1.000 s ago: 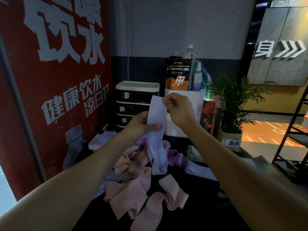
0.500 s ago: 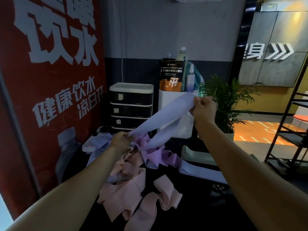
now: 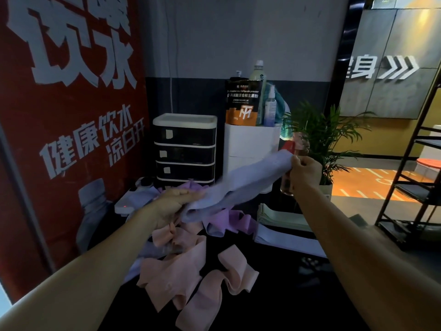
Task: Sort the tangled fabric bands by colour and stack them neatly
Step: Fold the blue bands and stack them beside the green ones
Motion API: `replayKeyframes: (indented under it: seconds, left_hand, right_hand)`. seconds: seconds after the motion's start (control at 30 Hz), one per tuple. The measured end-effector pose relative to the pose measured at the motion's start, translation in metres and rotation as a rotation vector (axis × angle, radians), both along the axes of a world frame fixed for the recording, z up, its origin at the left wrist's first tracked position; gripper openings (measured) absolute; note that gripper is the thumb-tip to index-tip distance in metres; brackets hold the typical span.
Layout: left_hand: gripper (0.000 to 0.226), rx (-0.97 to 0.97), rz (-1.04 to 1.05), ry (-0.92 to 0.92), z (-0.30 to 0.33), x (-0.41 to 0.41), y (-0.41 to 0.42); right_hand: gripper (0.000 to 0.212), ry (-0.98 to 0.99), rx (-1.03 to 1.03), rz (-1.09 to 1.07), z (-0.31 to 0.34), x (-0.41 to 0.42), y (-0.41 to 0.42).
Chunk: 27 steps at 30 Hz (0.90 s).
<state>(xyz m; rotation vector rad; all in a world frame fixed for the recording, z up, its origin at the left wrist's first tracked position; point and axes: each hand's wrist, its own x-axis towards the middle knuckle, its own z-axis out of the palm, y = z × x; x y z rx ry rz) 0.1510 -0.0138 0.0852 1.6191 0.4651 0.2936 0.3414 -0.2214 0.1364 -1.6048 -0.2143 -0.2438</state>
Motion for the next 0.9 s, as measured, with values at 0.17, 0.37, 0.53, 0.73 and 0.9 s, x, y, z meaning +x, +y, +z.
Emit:
replayKeyframes:
  seconds: [0.17,0.37,0.53,0.73,0.9]
  left_hand:
    - [0.044,0.310,0.052,0.046,0.000,0.013,-0.010]
    - [0.012,0.483,0.024,-0.105,0.015,0.029,-0.019]
    - [0.023,0.437,-0.007,-0.304,0.069,0.048,-0.047]
    - [0.061,0.517,-0.121,-0.380,0.105,0.073,-0.078]
    - [0.033,0.326,-0.122,-0.404,0.093,0.081,-0.099]
  right_hand:
    - [0.023,-0.041,-0.046,0.032,-0.003,0.000,-0.006]
    - [0.018,-0.310,-0.088,0.281,0.024,-0.018,-0.008]
    - [0.013,-0.424,-0.111,0.428,0.050,-0.033,0.001]
    - [0.013,-0.467,-0.228,0.543,0.068,-0.040,-0.008]
    - [0.010,-0.396,-0.112,0.511,0.066,-0.040,-0.025]
